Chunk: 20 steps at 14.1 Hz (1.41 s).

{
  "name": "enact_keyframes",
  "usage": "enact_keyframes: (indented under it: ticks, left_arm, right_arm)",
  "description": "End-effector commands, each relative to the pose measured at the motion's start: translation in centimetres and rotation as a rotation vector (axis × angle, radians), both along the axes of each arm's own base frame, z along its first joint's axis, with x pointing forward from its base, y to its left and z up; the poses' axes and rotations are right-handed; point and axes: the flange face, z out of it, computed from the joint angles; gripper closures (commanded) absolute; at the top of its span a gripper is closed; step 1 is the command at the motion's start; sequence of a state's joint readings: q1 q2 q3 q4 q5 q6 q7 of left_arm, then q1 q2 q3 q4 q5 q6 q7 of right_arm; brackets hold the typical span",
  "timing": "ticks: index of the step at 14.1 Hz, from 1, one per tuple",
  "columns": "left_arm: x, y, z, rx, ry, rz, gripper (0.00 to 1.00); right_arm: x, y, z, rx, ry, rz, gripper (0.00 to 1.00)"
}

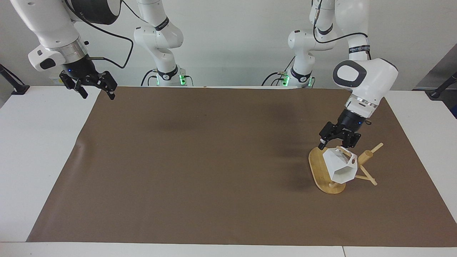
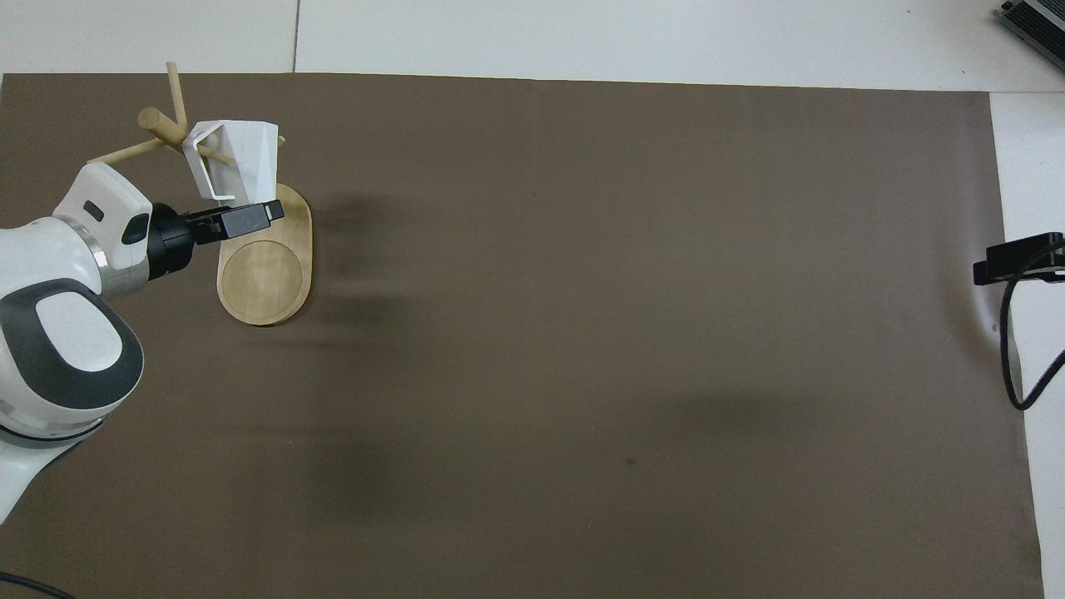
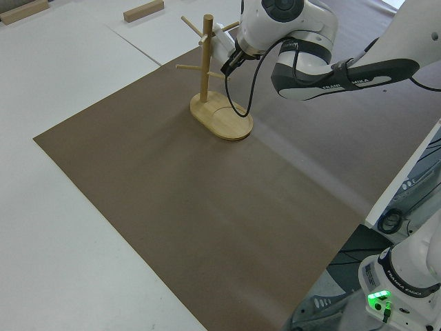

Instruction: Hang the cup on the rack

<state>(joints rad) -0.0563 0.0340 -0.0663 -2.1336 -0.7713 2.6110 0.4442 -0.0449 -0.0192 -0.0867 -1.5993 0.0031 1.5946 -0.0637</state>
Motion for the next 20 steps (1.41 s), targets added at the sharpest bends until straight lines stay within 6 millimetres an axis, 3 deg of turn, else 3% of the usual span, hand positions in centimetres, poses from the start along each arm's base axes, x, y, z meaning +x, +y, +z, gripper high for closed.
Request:
enact_keyframes:
  ticks: [1,5,10,13,20]
  left_arm:
    - [0.5,0.3,0.6,0.027,0.000,-0.026,0.00]
    - [0.7,3.1,3.4,0.109,0.025,-0.100,0.00]
    - [-1.6,6.0,10.9,0.330,0.112,-0.234,0.00]
    - [-2.5,5.6,15.1,0.431,0.233,-0.198,0.00]
    - [-5.1,0.9,23.7,0.516,0.379,-0.187,0.00]
  right_arm:
    - [-0.4,0.1,0.3,-0.008,-0.009,-0.007,0.00]
    - [-0.4,0.1,0.3,-0.008,-0.009,-0.007,0.00]
    - [-0.4,0.1,0.3,-0.008,-0.009,-0.007,0.00]
    - [-0.4,0.1,0.3,-0.008,-0.009,-0.007,0.00]
    - [-0.4,0.1,0.3,-0.008,-0.009,-0.007,0.00]
